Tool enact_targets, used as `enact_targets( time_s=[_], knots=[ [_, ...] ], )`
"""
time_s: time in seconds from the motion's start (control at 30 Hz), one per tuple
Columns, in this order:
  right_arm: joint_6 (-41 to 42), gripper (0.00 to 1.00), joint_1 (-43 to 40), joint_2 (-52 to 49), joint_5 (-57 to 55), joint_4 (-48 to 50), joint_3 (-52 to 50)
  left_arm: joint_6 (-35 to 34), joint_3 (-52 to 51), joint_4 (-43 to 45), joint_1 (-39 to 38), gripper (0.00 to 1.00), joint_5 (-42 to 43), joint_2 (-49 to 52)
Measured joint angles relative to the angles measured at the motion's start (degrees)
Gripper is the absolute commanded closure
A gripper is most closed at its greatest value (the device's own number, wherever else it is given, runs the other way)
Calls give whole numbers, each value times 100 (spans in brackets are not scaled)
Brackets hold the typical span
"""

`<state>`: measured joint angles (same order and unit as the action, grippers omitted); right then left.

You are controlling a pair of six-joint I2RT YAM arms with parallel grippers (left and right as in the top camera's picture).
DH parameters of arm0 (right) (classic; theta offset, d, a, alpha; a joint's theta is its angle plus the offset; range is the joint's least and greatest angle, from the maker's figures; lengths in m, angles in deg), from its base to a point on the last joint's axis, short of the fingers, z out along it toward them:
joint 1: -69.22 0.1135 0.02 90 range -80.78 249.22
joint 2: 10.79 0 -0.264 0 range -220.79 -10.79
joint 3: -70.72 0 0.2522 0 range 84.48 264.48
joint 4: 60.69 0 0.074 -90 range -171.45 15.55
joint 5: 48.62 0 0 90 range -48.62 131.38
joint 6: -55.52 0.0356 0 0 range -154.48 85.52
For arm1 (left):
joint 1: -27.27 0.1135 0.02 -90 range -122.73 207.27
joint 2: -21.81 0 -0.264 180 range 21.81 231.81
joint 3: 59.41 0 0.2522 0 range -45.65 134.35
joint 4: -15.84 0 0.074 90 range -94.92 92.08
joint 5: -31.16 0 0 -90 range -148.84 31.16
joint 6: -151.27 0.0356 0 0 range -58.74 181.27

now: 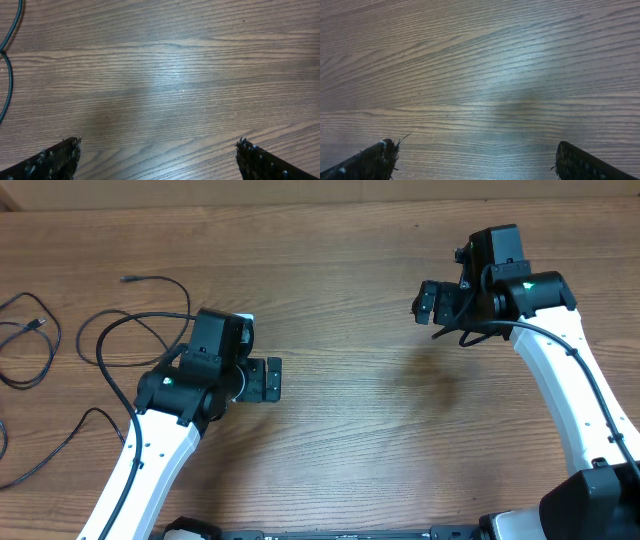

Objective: Untangle cables

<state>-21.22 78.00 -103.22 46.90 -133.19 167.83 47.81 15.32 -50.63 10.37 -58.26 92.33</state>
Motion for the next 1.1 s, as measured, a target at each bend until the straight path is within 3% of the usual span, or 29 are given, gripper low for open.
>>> enact_targets(
  time_s=[0.93, 1.1],
  knots=[
    [0, 0, 0, 0, -2, 2, 0, -13, -2, 7, 0, 0, -2, 17],
    [-2, 0, 0, 0, 2, 2, 0, -13, -203, 437, 0, 0, -22, -160]
  ],
)
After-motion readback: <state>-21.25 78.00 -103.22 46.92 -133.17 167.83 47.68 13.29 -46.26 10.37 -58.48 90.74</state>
